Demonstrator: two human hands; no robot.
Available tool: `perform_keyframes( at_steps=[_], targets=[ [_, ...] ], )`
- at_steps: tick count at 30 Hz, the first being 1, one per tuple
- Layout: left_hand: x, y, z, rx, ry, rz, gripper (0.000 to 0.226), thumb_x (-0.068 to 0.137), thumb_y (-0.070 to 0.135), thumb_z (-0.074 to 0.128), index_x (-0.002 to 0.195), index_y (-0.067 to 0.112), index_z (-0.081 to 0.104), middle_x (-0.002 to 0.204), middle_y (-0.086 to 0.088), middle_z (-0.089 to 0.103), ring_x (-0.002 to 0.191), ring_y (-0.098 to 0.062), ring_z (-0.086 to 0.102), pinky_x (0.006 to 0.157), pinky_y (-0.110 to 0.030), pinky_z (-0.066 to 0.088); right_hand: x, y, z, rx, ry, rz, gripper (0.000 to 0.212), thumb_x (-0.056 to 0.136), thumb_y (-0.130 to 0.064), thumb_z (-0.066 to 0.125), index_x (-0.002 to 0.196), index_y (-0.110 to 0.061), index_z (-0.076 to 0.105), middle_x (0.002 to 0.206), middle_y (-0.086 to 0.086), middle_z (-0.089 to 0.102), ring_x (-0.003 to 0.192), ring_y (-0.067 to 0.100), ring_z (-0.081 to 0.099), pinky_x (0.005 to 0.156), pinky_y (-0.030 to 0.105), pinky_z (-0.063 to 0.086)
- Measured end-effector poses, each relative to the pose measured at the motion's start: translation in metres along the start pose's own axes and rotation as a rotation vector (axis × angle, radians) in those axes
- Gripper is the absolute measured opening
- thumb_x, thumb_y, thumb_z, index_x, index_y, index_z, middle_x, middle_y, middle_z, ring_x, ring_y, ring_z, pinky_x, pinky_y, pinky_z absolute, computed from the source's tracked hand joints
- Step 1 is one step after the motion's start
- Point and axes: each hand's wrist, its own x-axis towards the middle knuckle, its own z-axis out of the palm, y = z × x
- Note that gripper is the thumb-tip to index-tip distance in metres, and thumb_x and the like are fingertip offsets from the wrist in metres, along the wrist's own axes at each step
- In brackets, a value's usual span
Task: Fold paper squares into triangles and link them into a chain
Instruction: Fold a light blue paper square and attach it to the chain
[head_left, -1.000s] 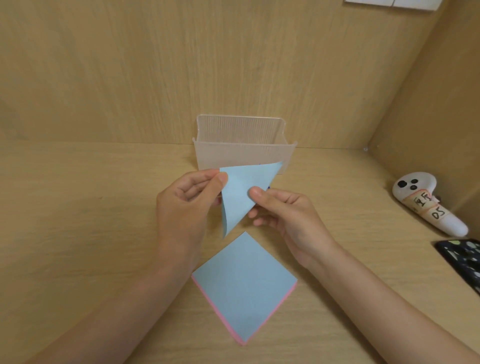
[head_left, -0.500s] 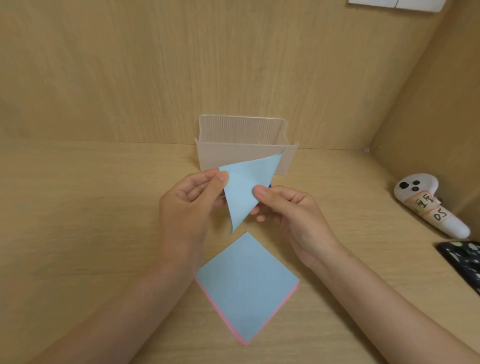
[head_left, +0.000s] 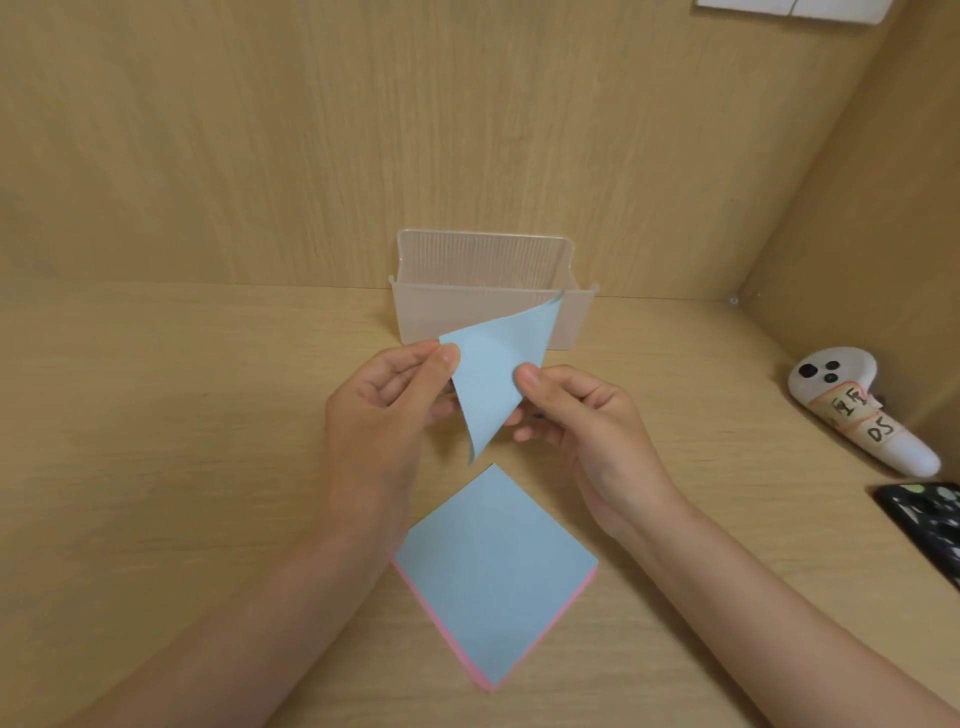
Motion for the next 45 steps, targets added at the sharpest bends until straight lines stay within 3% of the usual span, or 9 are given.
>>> perform_keyframes(
  at_steps=[6,10,13,17,29,32,37,42,45],
  targets=[
    [0.006,0.004,-0.002,0.107,-0.139,-0.068,0.010,0.086,0.011,0.063,0.096,0.012,0.062,0.088,-0.002,0.075,0.082,-0.013,0.071,0.076,-0.029,0.056,0.000,-0.004,-0.005,-0.145,0.028,-0.007,0.017,0.083,-0.019,0.066,0.074,-0.005,0.068,0.064,0.006,0.064,0.064,0.013,0.055,0.055,0.020,0.041],
    [0.012,0.009,-0.008,0.289,-0.297,-0.111,0.031,0.071,0.024,0.080,0.098,0.020,0.066,0.089,-0.001,0.075,0.084,-0.017,0.071,0.081,-0.033,0.053,-0.001,-0.005,-0.004,-0.244,-0.051,-0.007,0.015,0.082,-0.016,0.068,0.070,-0.007,0.068,0.059,0.005,0.062,0.057,0.011,0.050,0.052,0.018,0.034],
    [0.012,0.013,-0.010,0.456,-0.360,-0.067,0.017,0.071,0.025,0.078,0.086,0.017,0.074,0.083,-0.002,0.075,0.076,-0.012,0.070,0.072,-0.025,0.052,-0.003,-0.004,-0.001,-0.269,-0.141,-0.010,0.013,0.082,-0.007,0.068,0.070,-0.002,0.068,0.056,0.001,0.064,0.052,0.008,0.054,0.056,0.013,0.041],
    [0.012,0.013,-0.012,0.529,-0.432,-0.082,0.015,0.074,0.028,0.076,0.081,0.014,0.076,0.083,-0.009,0.074,0.073,-0.014,0.067,0.068,-0.025,0.049,-0.002,-0.001,-0.003,-0.313,-0.166,-0.011,0.012,0.080,-0.009,0.071,0.069,-0.004,0.070,0.061,0.004,0.067,0.063,0.019,0.060,0.068,0.022,0.048],
    [0.007,0.007,-0.006,0.373,-0.247,0.044,0.013,0.076,0.018,0.076,0.066,0.013,0.070,0.057,0.005,0.066,0.052,-0.006,0.061,0.050,-0.017,0.046,-0.003,-0.002,-0.001,-0.273,-0.183,0.006,0.010,0.081,-0.008,0.070,0.073,-0.001,0.071,0.067,0.004,0.072,0.062,0.013,0.063,0.067,0.018,0.050],
    [0.009,0.009,-0.007,0.343,-0.181,0.098,0.014,0.076,0.020,0.076,0.068,0.011,0.070,0.057,0.006,0.063,0.054,-0.008,0.058,0.051,-0.020,0.046,-0.003,-0.001,-0.001,-0.295,-0.174,0.033,0.014,0.079,-0.010,0.072,0.077,0.003,0.071,0.079,0.017,0.073,0.072,0.021,0.066,0.072,0.027,0.053],
    [0.008,0.007,-0.007,0.333,-0.148,0.107,0.013,0.076,0.022,0.076,0.071,0.011,0.071,0.063,0.002,0.066,0.060,-0.011,0.060,0.059,-0.028,0.050,-0.003,-0.005,-0.001,-0.302,-0.179,0.054,0.012,0.080,-0.010,0.071,0.077,0.002,0.071,0.079,0.016,0.073,0.072,0.020,0.065,0.068,0.020,0.052],
    [0.013,0.011,-0.011,0.285,-0.039,0.121,0.019,0.080,0.023,0.072,0.069,0.010,0.066,0.057,0.007,0.059,0.053,-0.004,0.054,0.048,-0.015,0.043,-0.005,-0.003,-0.002,-0.387,-0.230,0.081,0.012,0.081,-0.014,0.072,0.077,-0.003,0.074,0.083,0.014,0.074,0.077,0.021,0.066,0.078,0.031,0.054],
    [0.015,0.012,-0.012,0.278,-0.043,0.123,0.019,0.081,0.024,0.071,0.072,0.008,0.066,0.061,0.004,0.061,0.055,-0.006,0.056,0.049,-0.015,0.043,-0.003,-0.003,-0.003,-0.400,-0.247,0.083,0.014,0.081,-0.014,0.072,0.080,0.001,0.074,0.083,0.012,0.075,0.075,0.016,0.064,0.078,0.026,0.052]
  ],
)
